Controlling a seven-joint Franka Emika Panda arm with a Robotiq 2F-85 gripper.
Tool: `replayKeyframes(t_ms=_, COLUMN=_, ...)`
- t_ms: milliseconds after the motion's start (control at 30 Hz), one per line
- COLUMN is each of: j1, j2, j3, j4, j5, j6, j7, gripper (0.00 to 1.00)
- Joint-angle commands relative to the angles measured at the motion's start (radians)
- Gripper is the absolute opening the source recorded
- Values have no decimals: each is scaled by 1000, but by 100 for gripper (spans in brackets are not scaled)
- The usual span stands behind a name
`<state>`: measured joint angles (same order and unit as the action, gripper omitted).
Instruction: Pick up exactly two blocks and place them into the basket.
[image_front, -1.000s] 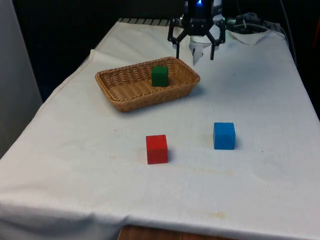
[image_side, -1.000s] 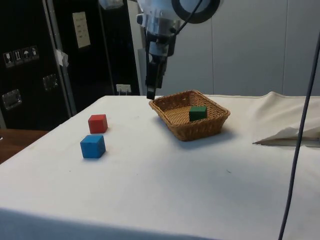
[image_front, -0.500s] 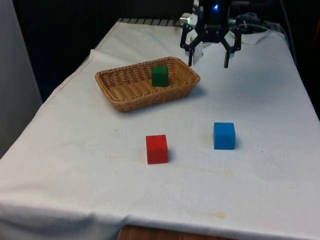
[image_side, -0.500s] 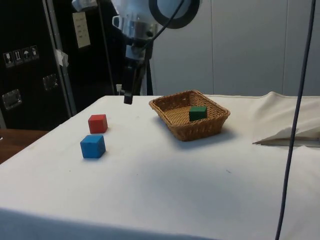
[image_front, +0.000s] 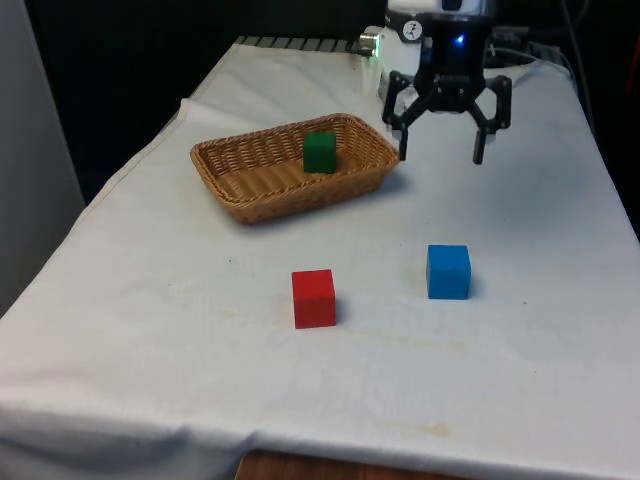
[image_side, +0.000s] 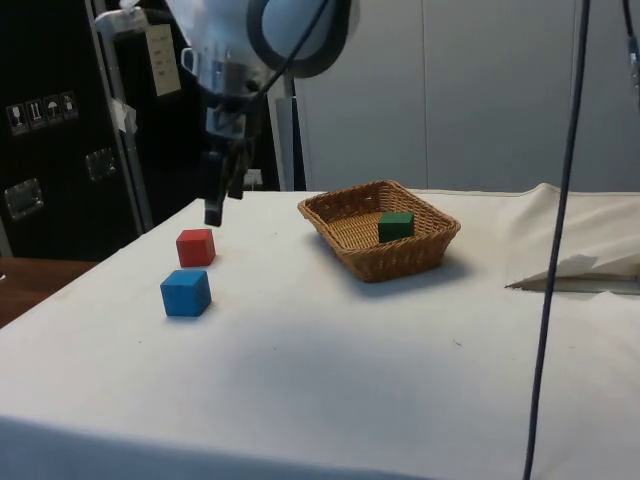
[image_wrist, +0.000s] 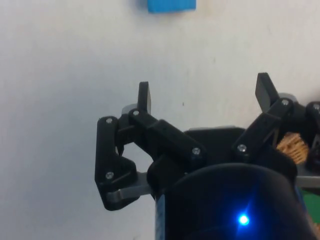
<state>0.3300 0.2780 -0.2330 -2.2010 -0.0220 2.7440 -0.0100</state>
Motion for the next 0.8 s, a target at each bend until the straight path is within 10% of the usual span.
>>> replayKeyframes(t_ms=0, j1=-8, j2=13, j3=19, j4=16, j5=30, j6=-10, j7=-15, gripper=100)
replayKeyframes(t_ms=333, j1=-15, j2=129, j3=41, j4=138, j5=101, j6=-17, j7=-38, gripper=100)
replayKeyframes(t_ms=367, j1=0, j2=130, j3=19, j4=135, j5=79, j6=-11, j7=-22, gripper=100)
replayKeyframes(t_ms=400, j1=-16, j2=151, j3=43, j4=161, j5=113, j6=-21, j7=-43, gripper=100)
replayKeyframes(t_ms=633, j1=-21, j2=235, j3=45, j4=241, j5=153, j6=-27, j7=-62, gripper=100)
replayKeyframes(t_ms=667, j1=-3, j2=226, j3=22, j4=229, j5=132, j6=-18, j7=-44, gripper=100)
replayKeyframes(t_ms=767, j1=-29, j2=279, j3=41, j4=278, j5=174, j6=-28, j7=-85, gripper=100)
